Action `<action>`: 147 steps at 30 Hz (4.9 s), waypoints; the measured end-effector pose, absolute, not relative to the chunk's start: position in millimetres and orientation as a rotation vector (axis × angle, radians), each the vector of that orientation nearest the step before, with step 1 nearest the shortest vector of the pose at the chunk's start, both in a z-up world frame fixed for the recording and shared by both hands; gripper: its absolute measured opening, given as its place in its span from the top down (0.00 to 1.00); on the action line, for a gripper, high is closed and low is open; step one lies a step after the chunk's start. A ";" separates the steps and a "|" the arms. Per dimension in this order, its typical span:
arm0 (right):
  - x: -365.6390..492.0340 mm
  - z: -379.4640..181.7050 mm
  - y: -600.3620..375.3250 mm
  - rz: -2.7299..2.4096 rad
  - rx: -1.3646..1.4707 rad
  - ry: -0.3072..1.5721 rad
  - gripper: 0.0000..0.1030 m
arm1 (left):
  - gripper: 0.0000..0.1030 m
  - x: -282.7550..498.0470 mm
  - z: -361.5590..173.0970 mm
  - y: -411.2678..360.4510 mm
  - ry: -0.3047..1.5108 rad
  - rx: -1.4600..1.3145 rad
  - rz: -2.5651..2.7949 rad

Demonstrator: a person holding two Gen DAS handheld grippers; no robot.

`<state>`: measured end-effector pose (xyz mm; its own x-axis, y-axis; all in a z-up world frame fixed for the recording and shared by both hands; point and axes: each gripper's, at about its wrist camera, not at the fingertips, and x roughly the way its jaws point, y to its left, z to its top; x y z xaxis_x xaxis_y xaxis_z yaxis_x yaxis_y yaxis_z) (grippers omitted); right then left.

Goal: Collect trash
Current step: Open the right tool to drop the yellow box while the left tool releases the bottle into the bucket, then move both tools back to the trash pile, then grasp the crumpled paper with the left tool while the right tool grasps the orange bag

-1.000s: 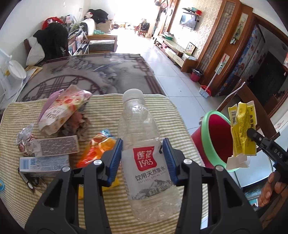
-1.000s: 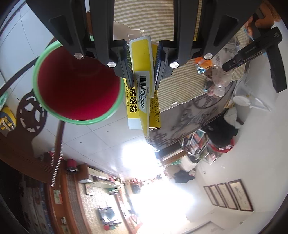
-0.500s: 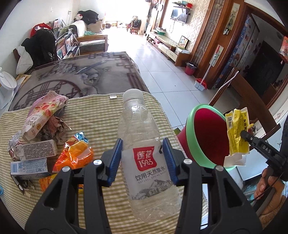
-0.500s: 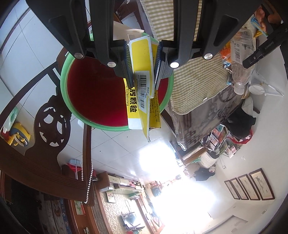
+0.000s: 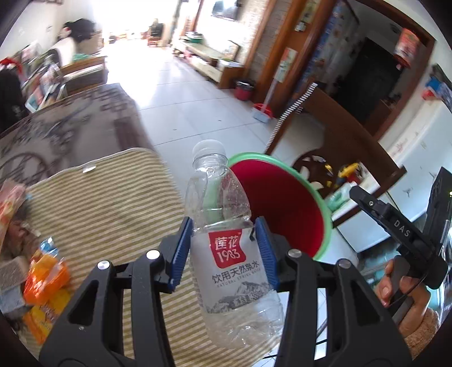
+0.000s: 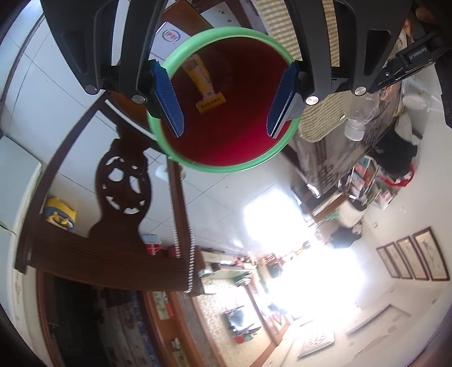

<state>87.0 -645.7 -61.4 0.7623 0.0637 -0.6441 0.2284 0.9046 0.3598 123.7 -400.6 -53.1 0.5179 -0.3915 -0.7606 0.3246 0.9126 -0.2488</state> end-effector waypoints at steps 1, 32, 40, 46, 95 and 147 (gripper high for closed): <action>83.2 -60.6 -650.1 -0.110 0.446 0.699 0.42 | 0.58 125.8 -52.9 -410.2 0.929 -0.068 -0.452; 101.6 -57.2 -568.8 0.074 0.346 0.735 0.37 | 0.12 88.9 -77.1 -266.7 0.952 -0.227 -0.085; 100.7 -59.2 -560.9 0.091 0.352 0.747 0.37 | 0.12 84.1 -76.1 -261.5 0.950 -0.231 -0.084; 98.4 -61.0 -556.3 0.093 0.355 0.757 0.37 | 0.12 82.9 -75.9 -259.4 0.950 -0.232 -0.083; 56.1 -71.9 -272.2 0.169 0.308 0.906 0.29 | 0.08 66.1 -104.9 49.6 1.024 -0.238 -0.080; 93.2 -93.9 -241.6 0.241 0.431 0.974 0.91 | 0.55 31.9 -87.4 71.8 0.887 -0.311 0.079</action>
